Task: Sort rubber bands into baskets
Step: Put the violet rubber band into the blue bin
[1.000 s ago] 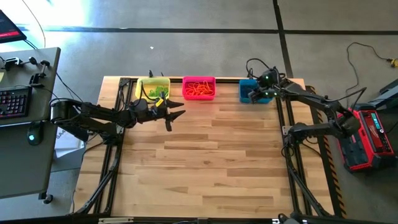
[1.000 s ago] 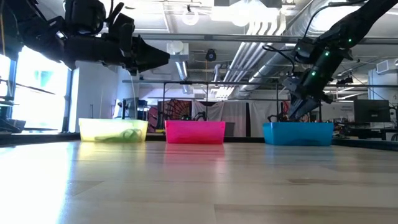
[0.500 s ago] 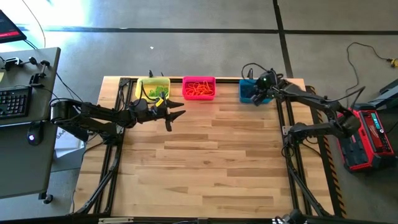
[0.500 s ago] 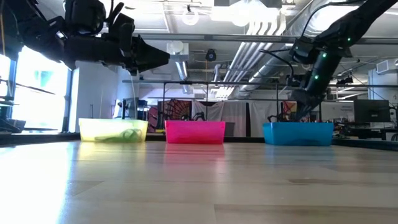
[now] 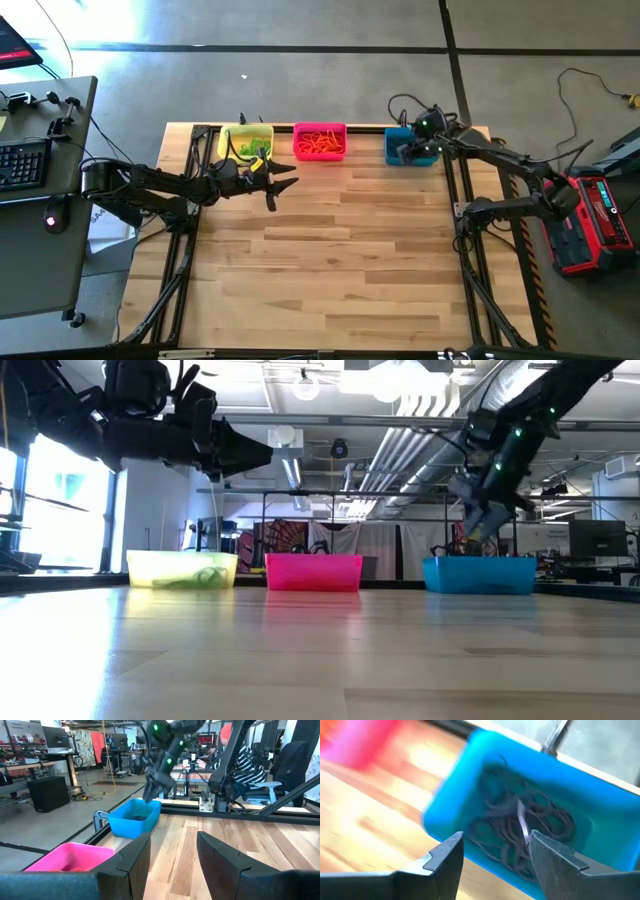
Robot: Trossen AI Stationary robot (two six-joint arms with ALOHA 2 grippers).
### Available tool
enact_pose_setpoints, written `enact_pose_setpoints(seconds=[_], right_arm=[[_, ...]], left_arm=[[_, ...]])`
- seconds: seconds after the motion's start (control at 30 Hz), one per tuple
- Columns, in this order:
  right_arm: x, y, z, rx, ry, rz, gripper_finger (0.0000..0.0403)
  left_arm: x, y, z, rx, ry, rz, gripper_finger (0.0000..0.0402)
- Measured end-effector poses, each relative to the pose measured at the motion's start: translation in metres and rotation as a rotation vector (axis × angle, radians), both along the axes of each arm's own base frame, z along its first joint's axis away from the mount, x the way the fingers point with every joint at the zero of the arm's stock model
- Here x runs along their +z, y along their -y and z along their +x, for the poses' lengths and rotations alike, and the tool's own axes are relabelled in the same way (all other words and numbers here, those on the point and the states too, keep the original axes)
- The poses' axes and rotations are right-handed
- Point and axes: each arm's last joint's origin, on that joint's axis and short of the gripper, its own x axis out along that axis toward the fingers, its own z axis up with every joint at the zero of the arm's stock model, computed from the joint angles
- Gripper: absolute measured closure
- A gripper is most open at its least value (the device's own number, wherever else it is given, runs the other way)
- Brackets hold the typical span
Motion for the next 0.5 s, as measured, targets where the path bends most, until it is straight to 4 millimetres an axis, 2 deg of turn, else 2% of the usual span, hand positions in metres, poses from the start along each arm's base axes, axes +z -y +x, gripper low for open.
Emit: enact_pose_setpoints(seconds=[0.13,0.2,0.3,0.5], right_arm=[[0.024,0.005,0.007,-0.054,0.131,0.031,0.0192],[0.029,0.006,0.009,-0.073,0.188,0.057,0.0192],[0.027,0.003,0.011,-0.102,0.200,0.097,0.0192],[0.012,0.001,0.012,-0.160,0.086,0.168,0.0192]], left_arm=[[-0.001,0.000,0.000,0.000,-0.005,-0.001,0.0248],[-0.001,0.000,0.000,0.000,-0.008,-0.002,0.0248],[-0.001,0.000,0.000,0.000,-0.008,-0.002,0.0248],[-0.002,0.000,0.000,0.000,-0.017,-0.003,0.0248]])
